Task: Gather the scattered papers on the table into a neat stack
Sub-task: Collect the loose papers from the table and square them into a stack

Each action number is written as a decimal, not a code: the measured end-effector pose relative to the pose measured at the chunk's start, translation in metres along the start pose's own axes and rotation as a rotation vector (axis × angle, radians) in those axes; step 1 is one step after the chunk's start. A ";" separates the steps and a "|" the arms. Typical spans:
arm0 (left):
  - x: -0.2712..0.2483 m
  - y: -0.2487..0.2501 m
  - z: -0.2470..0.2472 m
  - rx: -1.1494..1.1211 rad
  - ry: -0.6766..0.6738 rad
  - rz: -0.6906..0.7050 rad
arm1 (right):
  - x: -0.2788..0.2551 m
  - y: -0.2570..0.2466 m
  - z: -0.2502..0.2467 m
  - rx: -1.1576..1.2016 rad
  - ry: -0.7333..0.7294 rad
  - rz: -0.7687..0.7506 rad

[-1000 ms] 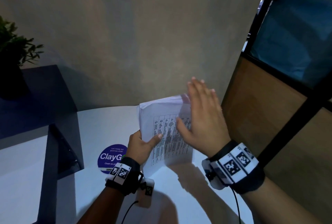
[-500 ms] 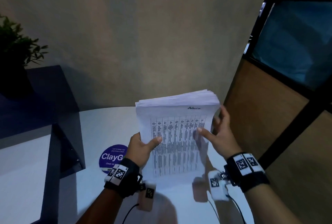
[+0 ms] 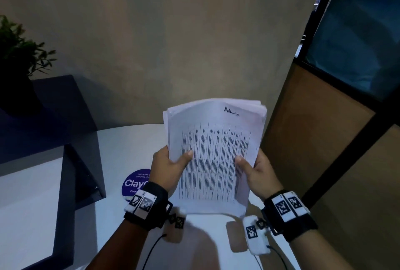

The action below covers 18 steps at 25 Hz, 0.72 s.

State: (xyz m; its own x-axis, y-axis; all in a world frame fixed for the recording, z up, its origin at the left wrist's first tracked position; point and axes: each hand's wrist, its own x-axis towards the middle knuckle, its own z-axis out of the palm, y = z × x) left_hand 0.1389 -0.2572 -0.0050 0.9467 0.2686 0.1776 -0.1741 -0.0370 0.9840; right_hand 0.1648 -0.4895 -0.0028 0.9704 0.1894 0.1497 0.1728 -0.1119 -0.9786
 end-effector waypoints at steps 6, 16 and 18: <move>-0.020 -0.020 0.009 0.147 0.078 0.016 | -0.017 0.029 0.029 -0.044 0.105 -0.036; -0.021 -0.044 0.004 0.210 0.098 -0.121 | -0.021 0.040 0.028 -0.167 0.068 0.031; -0.023 -0.052 0.000 0.218 0.063 -0.145 | -0.023 0.039 0.025 -0.149 0.081 0.037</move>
State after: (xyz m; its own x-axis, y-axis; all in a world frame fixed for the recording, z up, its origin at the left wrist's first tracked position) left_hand 0.1264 -0.2609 -0.0604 0.9376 0.3455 0.0400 0.0313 -0.1984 0.9796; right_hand 0.1452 -0.4733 -0.0480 0.9859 0.1043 0.1307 0.1540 -0.2623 -0.9526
